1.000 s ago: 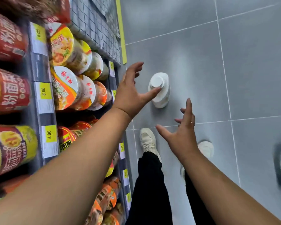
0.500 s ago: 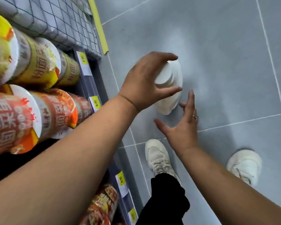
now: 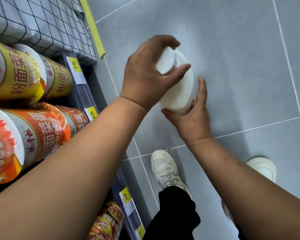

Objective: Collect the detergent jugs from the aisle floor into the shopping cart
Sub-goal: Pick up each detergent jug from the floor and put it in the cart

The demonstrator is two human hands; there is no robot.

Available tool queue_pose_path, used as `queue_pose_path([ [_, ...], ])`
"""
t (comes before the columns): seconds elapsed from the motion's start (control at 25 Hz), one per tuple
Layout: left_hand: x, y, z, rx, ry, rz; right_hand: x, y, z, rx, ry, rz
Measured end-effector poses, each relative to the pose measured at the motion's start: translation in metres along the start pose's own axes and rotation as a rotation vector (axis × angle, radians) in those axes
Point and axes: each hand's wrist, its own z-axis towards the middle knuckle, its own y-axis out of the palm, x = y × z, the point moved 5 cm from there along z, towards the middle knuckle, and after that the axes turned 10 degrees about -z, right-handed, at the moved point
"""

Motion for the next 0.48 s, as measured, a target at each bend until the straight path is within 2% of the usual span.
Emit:
queue_pose_path([
  [0.08, -0.003, -0.003, 0.013, 0.070, -0.149, -0.094, -0.016, -0.022, 0.003, -0.001, -0.046, -0.049],
  [0.28, -0.014, -0.006, 0.015, 0.099, -0.444, -0.224, -0.047, -0.080, -0.021, -0.119, -0.103, -0.187],
  [0.48, 0.059, -0.004, 0.015, -0.026, -0.432, -0.285, -0.074, -0.151, -0.062, -0.127, -0.076, -0.181],
])
